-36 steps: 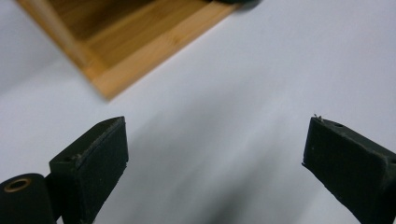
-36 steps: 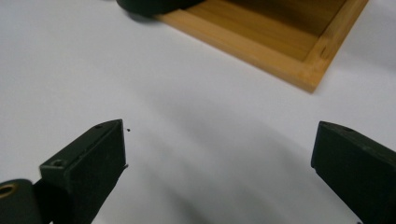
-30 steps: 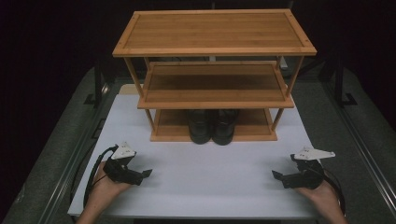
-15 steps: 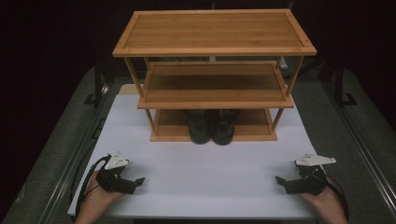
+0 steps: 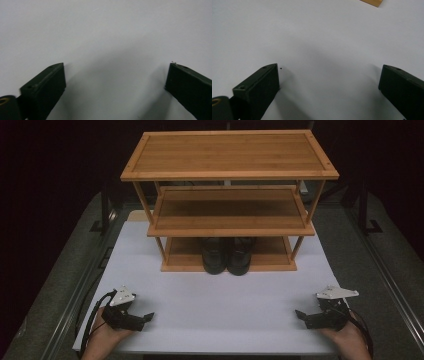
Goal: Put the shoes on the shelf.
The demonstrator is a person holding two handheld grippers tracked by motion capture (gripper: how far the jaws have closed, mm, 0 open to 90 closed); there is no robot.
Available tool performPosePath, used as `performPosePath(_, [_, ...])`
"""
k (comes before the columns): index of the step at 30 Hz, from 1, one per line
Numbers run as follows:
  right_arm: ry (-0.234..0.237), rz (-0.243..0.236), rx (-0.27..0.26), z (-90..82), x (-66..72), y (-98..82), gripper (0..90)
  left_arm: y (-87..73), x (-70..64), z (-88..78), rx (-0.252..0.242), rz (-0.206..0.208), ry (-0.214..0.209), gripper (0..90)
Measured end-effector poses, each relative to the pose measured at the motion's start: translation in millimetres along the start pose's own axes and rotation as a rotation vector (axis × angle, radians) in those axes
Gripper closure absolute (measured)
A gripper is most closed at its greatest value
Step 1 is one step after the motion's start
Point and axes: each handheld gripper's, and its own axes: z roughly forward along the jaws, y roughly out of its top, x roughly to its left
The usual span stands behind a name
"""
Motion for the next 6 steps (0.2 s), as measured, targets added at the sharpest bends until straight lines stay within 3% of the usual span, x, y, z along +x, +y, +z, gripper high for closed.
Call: performPosePath(6, [0.001, 0.003, 0.001, 0.2, -0.1, 0.2, 2.6, 0.0, 0.3, 0.1, 0.002, -0.001, -0.001, 1.7])
